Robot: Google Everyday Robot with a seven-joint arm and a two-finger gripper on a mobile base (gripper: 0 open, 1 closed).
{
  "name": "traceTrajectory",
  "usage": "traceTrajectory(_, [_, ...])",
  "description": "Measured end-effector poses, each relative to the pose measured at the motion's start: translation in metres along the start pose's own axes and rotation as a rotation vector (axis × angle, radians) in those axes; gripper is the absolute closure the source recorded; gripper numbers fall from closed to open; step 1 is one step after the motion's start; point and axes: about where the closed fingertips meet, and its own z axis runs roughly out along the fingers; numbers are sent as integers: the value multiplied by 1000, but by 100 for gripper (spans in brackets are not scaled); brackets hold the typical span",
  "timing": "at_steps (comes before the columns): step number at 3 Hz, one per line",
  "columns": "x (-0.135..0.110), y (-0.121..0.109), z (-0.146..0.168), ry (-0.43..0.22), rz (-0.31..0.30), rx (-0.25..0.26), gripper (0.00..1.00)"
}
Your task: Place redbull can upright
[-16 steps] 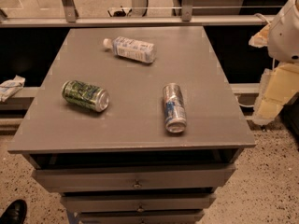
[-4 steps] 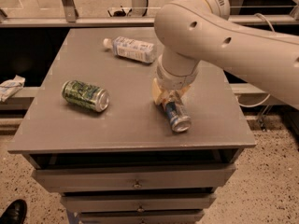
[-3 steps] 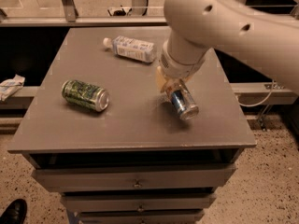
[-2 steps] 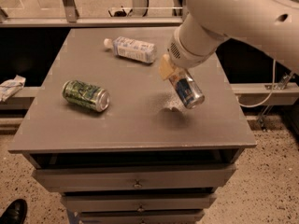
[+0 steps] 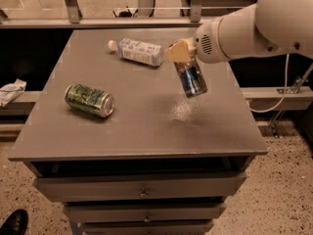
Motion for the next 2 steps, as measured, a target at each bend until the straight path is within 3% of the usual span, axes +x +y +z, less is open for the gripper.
traceTrajectory(1, [-15,-5,-8,-183,63,-126,100])
traceTrajectory(2, [-3,-11,-37,-379,-6,-256,100])
